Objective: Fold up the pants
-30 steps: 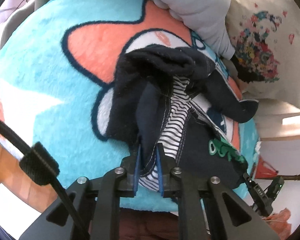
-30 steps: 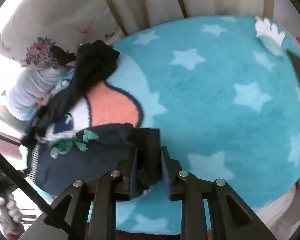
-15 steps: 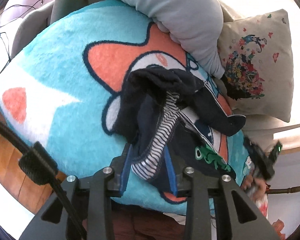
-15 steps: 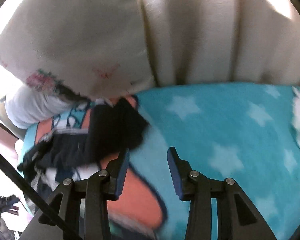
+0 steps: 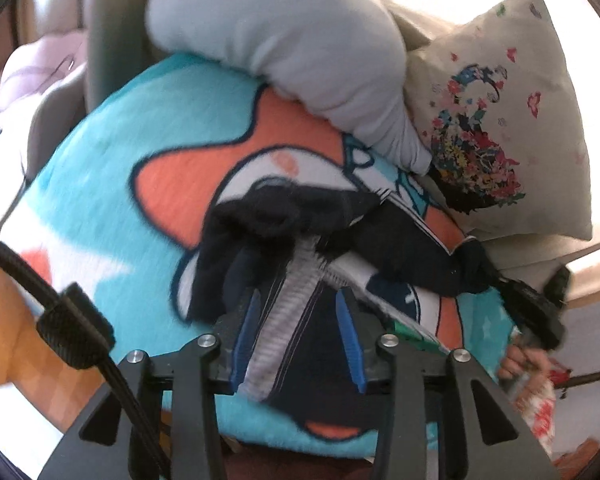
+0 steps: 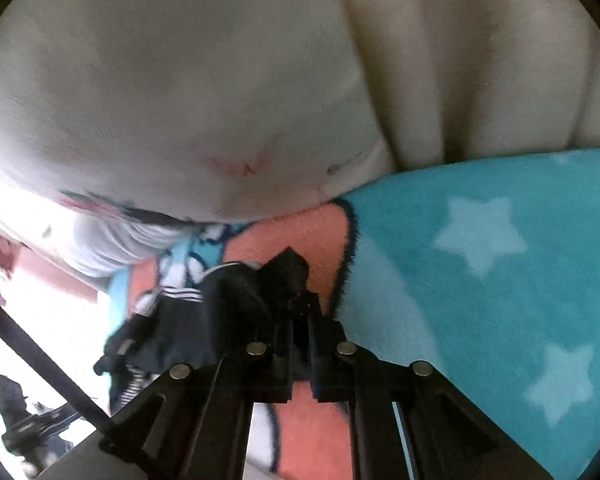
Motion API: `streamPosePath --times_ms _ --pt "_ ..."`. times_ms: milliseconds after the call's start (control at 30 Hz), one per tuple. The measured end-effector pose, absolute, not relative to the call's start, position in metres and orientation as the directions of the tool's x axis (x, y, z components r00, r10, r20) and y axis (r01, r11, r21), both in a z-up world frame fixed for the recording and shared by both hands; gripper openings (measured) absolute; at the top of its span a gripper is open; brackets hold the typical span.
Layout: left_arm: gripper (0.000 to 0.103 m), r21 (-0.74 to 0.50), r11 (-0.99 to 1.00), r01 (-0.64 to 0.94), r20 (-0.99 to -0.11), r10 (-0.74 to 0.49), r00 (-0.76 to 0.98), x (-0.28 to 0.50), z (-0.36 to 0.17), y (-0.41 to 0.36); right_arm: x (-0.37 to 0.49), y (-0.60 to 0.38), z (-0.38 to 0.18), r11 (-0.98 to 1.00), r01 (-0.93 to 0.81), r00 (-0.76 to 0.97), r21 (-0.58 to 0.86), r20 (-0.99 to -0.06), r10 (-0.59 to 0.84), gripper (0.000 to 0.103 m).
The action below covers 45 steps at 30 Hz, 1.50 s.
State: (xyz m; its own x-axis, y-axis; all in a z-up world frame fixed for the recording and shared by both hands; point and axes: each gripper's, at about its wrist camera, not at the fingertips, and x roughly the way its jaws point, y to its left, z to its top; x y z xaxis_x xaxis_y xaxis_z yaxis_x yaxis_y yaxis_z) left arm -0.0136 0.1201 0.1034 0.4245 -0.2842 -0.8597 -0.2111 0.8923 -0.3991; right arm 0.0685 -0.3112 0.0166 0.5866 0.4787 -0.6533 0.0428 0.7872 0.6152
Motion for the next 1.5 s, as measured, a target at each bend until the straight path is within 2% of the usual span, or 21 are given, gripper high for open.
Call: streamPosePath --times_ms 200,367,433,467,667,767,867,1100,1200,1267,1400,1500 --pt "0.043 -0.243 0.969 -0.045 -0.887 -0.203 0.414 0.036 0.096 0.084 0.014 -0.350 0.045 0.727 0.102 0.644 0.679 -0.602 0.471 0.005" --pt "0.043 -0.020 0.996 0.084 -0.923 -0.051 0.383 0.063 0.068 0.056 -0.031 -0.367 0.053 0.672 0.135 0.684 0.728 -0.559 0.468 0.005" --pt "0.034 0.058 0.991 0.121 -0.935 0.012 0.354 0.070 0.054 0.050 -0.048 -0.369 0.055 0.671 0.144 0.697 0.728 -0.556 0.454 0.005" --pt "0.017 0.089 0.988 0.129 -0.940 0.041 0.340 0.073 0.048 0.048 -0.052 -0.367 0.054 0.682 0.149 0.700 0.715 -0.564 0.438 0.005" --pt "0.016 0.148 0.987 0.070 -0.933 0.116 0.342 0.104 0.040 0.058 -0.070 -0.373 0.034 0.761 0.248 0.685 0.600 -0.664 0.300 0.006" --pt "0.016 0.133 0.991 0.009 -0.923 0.121 0.365 0.125 0.045 0.067 -0.069 -0.374 0.017 0.781 0.311 0.651 0.542 -0.720 0.241 0.006" --pt "0.016 0.075 0.996 -0.055 -0.933 0.090 0.348 0.145 0.041 0.083 -0.073 -0.368 0.015 0.797 0.327 0.650 0.508 -0.733 0.201 0.006" --pt "0.018 -0.183 0.969 -0.164 -0.931 -0.117 0.346 0.151 0.050 0.134 -0.067 -0.333 0.034 0.850 0.252 0.653 0.463 -0.729 0.203 0.010" --pt "0.026 -0.262 0.961 -0.093 -0.906 -0.211 0.367 0.132 0.067 0.137 -0.056 -0.314 0.041 0.875 0.210 0.653 0.436 -0.729 0.207 0.023" --pt "0.037 -0.255 0.967 -0.014 -0.895 -0.230 0.382 0.119 0.077 0.128 -0.050 -0.303 0.044 0.887 0.185 0.647 0.424 -0.731 0.214 0.023" --pt "0.039 -0.155 0.977 0.148 -0.886 -0.204 0.415 0.093 0.089 0.099 -0.034 -0.272 0.050 0.886 0.096 0.633 0.453 -0.715 0.296 0.023" --pt "0.039 -0.193 0.953 0.232 -0.863 -0.278 0.422 0.082 0.097 0.083 -0.018 -0.242 0.050 0.889 0.055 0.613 0.454 -0.718 0.329 0.023"
